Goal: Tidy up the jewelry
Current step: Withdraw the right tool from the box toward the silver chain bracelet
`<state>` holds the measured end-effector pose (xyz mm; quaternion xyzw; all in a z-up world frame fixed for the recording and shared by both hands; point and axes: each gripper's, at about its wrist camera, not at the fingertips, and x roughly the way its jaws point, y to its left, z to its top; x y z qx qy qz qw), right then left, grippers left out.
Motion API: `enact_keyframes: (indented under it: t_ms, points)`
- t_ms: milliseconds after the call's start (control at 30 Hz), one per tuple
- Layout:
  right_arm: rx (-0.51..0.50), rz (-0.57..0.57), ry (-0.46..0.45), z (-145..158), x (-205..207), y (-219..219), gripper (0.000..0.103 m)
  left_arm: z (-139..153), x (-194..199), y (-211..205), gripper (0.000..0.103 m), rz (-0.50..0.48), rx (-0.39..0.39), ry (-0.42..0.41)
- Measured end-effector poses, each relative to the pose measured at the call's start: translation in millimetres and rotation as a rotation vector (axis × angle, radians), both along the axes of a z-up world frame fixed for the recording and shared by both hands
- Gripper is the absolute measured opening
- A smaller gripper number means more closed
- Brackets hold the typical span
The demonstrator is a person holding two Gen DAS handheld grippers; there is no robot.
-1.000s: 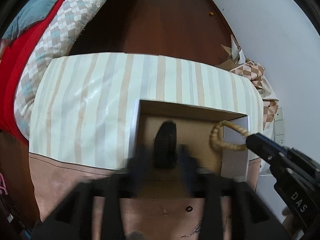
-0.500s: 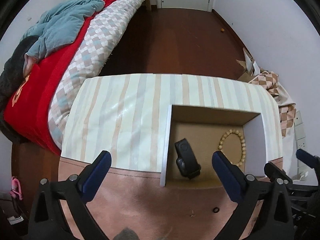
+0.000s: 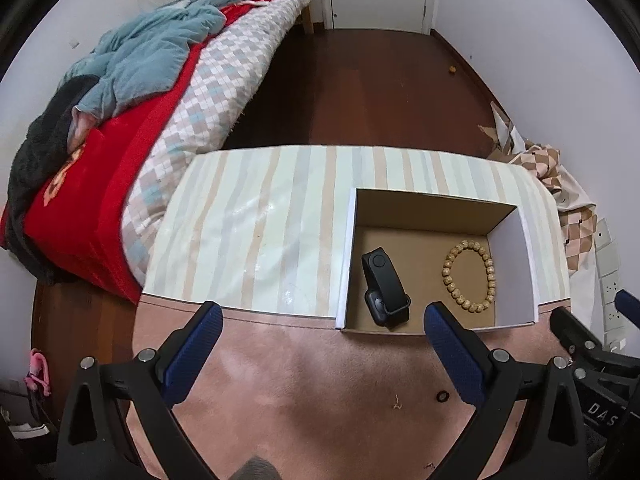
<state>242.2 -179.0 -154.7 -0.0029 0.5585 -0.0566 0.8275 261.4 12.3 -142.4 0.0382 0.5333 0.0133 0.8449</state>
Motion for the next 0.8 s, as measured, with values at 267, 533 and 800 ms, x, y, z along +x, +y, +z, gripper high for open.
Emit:
enact_keyframes:
  t_ms: [267, 533, 800]
  points:
    - [-0.035, -0.008, -0.110, 49, -32, 1, 0.102, 36, -34, 6, 0.103, 0.016, -0.013, -0.069]
    - [-0.052, -0.010, -0.206, 95, -74, 2, 0.102, 76, -74, 4, 0.103, -0.003, -0.030, -0.149]
    - [-0.057, -0.018, -0.284, 138, -113, 0, 0.102, 106, -104, 2, 0.103, -0.022, -0.048, -0.202]
